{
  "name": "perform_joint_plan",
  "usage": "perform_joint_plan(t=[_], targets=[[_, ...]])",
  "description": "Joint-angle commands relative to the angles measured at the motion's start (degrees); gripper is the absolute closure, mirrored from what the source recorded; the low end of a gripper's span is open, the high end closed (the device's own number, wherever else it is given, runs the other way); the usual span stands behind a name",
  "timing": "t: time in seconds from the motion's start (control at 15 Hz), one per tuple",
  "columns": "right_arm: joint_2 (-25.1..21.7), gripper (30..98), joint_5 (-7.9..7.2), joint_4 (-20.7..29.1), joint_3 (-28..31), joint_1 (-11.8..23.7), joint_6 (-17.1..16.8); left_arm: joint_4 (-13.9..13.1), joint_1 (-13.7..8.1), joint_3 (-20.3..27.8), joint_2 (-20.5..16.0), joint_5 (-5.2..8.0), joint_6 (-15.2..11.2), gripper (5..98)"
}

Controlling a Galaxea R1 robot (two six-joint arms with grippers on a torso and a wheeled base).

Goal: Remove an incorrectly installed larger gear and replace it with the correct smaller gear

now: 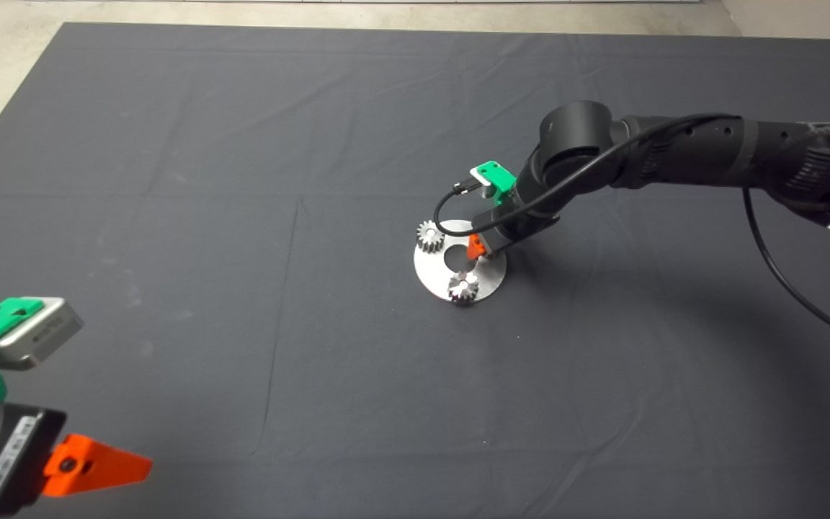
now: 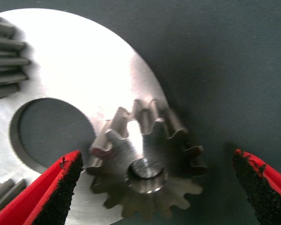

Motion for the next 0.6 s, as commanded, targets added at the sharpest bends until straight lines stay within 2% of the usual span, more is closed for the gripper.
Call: perform_joint_plan(t=[0.0, 0.07, 0.2, 0.33, 0.47, 0.53], targets=[[0.26, 45.2, 0.24, -2.01, -0.23, 1.28, -0.04, -0.85, -0.54, 0.74, -0.16, 0.28, 0.02, 5.5], [0.53, 48.2, 0.24, -2.01, -0.18, 1.28, -0.04, -0.85, -0.54, 0.74, -0.16, 0.27, -0.01, 5.5], [0.84, 48.2, 0.24, -2.01, -0.18, 1.28, -0.04, -0.85, -0.54, 0.8, -0.16, 0.33, -0.01, 5.5], [1.13, 53.3, 0.24, -2.01, -0.18, 1.28, 0.14, -0.85, -0.54, 0.74, -0.16, 0.33, -0.01, 5.5], [1.14, 53.5, 0.41, -2.01, -0.18, 1.28, -0.04, -0.85, -0.54, 0.83, -0.25, 0.33, -0.01, 5.5], [1.14, 56.3, 0.59, -2.01, -0.09, 1.28, -0.04, -0.85, -0.54, 0.83, -0.25, 0.33, -0.01, 5.5]])
